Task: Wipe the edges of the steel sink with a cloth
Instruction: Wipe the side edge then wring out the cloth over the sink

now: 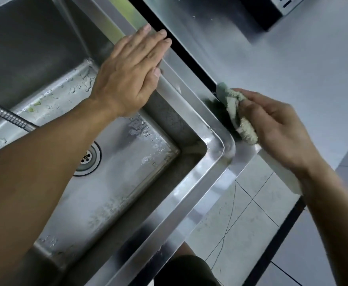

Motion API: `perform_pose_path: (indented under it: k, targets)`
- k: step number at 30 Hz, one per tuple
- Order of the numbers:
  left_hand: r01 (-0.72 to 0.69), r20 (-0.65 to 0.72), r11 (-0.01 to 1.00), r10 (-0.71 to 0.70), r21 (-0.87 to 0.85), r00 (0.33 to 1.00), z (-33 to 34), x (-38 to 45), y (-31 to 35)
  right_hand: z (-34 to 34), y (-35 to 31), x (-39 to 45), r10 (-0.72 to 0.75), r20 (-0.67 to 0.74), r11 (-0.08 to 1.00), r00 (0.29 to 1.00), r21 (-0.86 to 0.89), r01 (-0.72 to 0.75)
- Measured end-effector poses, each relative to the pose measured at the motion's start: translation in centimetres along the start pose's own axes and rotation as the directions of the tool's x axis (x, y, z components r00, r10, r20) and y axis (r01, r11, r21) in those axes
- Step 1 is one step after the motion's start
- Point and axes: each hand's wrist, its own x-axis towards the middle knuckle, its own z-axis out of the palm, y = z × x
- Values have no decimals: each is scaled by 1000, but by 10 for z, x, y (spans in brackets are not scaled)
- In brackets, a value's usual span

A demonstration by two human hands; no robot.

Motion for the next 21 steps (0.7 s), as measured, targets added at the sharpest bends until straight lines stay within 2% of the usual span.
perform_pose_path:
  k: [3, 5, 6, 8, 10, 12, 14, 17, 18, 21]
  targets:
    - [19, 1, 1000, -19, -13, 1000, -1, -1, 2, -18, -5, -15, -74, -46, 997, 996, -35, 73]
    - [46, -10, 998, -47, -43, 999, -3, -1, 9, -6, 10, -37, -165, -6, 961, 986, -224, 160]
    - [29, -12, 998, -29, -55, 1000, -4, -1, 17, 6, 23, -49, -225, 55, 909, 973, -347, 230]
    - [-91, 5, 994, 91, -58, 996, -1, -2, 38, 29, 49, -65, -293, 121, 806, 949, -502, 313]
    - [-187, 39, 981, 190, -52, 981, 6, -5, 56, 45, 55, -70, -290, 23, 839, 957, -474, 265]
    - [-198, 41, 979, 199, -45, 979, 10, -7, 63, 57, 50, -77, -268, -53, 874, 962, -433, 220]
    - [-188, 24, 981, 189, -43, 982, 11, -7, 60, 69, 48, -90, -313, 31, 851, 949, -436, 295]
    - [-209, 25, 977, 210, -28, 977, 12, -7, 57, 61, 56, -91, -416, 207, 758, 885, -459, 463]
    - [-217, 31, 976, 217, -23, 976, 12, -7, 57, 52, 59, -83, -418, 212, 743, 883, -480, 467]
    - [-229, 26, 973, 229, -3, 973, 11, -8, 56, 36, 52, -40, -350, 114, 765, 930, -538, 354]
